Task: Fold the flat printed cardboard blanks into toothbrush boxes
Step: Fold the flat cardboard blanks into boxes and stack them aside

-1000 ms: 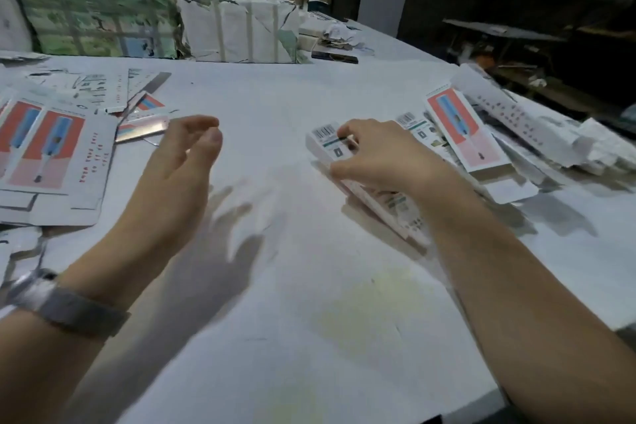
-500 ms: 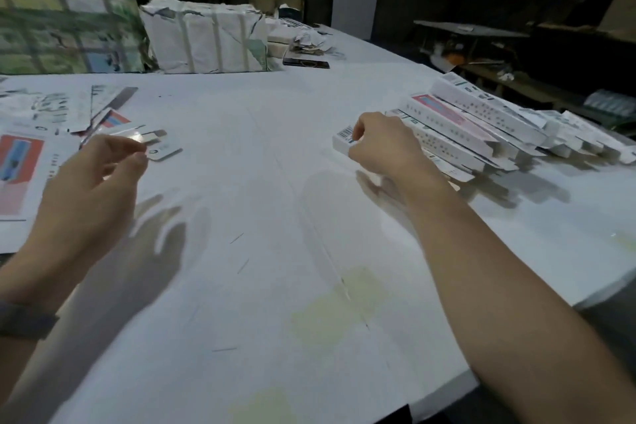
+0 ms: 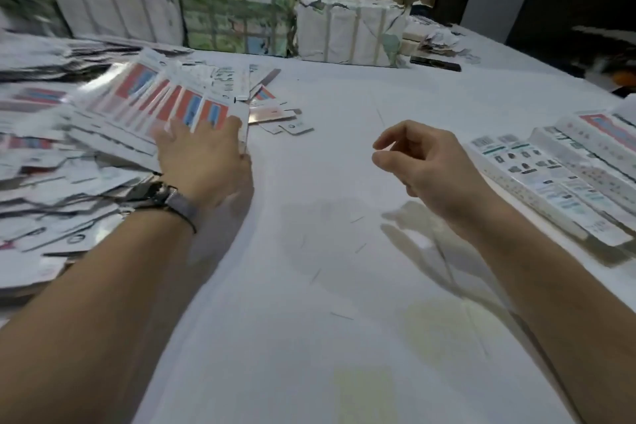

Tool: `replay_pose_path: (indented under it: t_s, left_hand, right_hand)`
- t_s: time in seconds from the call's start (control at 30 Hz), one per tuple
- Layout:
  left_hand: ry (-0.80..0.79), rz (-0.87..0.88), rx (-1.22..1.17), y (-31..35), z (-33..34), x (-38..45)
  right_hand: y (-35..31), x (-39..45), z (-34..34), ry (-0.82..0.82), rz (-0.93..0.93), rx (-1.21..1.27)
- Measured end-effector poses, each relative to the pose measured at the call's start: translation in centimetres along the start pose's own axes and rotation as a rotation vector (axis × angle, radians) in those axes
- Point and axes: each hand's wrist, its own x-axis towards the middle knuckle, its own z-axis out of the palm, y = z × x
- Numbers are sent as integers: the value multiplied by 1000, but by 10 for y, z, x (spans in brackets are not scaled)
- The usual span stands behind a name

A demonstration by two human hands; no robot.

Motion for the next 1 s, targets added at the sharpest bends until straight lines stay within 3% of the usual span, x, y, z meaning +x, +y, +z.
replay_pose_path:
  t_s: [0.23,0.47,0.73,0.87,1.0]
  left_hand:
    - [29,58,-3,13,-11,-3]
    - [95,413,-38,12,-13,-8]
    - [-46,322,-49,7,-12,-5]
    - [54,401,-15,20,-20,-16]
    - [56,427,-19,24,-33,-19]
  right_hand:
    - [0,-3,7,-32,-5,59]
    - [-2,-6,15,-70,-16,66]
    - [-4,-5,18,-70,-20,97]
    - [-4,-4,15,-40,-18,133]
    - [-3,-3,13,-3,-38,157]
